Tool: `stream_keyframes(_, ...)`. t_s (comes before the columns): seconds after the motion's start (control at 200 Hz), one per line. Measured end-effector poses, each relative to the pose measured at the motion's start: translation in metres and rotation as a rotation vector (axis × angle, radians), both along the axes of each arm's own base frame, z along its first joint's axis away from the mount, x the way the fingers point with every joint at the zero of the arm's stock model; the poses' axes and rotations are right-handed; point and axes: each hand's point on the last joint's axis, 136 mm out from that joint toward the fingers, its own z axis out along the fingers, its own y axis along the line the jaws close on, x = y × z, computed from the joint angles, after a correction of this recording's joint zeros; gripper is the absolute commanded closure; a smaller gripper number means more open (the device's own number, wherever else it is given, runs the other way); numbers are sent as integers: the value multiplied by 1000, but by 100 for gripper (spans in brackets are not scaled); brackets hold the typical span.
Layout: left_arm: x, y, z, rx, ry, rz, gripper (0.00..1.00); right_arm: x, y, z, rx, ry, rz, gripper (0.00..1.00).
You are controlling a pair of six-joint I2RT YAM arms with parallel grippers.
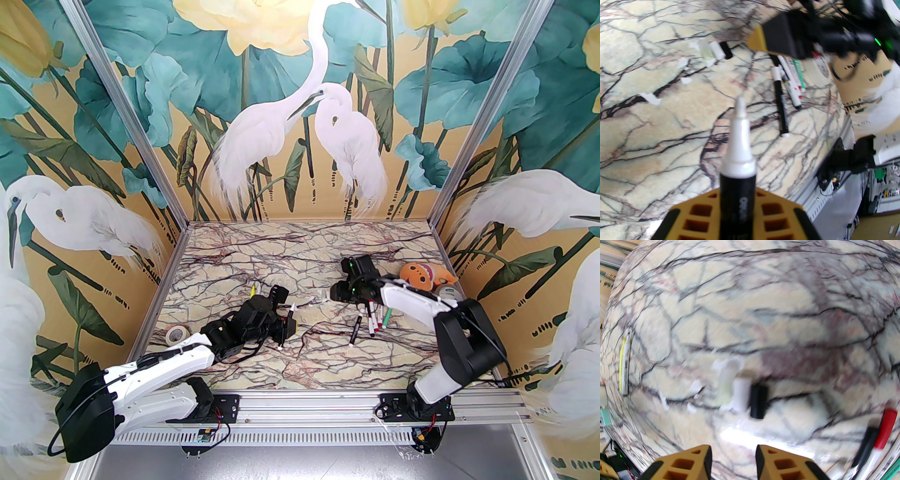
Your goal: Open the pen caps
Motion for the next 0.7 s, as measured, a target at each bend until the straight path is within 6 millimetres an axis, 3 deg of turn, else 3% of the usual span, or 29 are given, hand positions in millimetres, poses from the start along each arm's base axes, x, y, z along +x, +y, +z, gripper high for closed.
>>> stream_keyframes(0.43,58,34,-22,172,16,207,96,-81,69,31,17,-267,133,50)
stream_keyframes(0.61,79,56,-45,309,30,258,95,-107,94,41,28,-321,201,41)
stream_keyframes(0.7,90,68,-52,383,20,283,94,-112,105,44,35,-335,222,31)
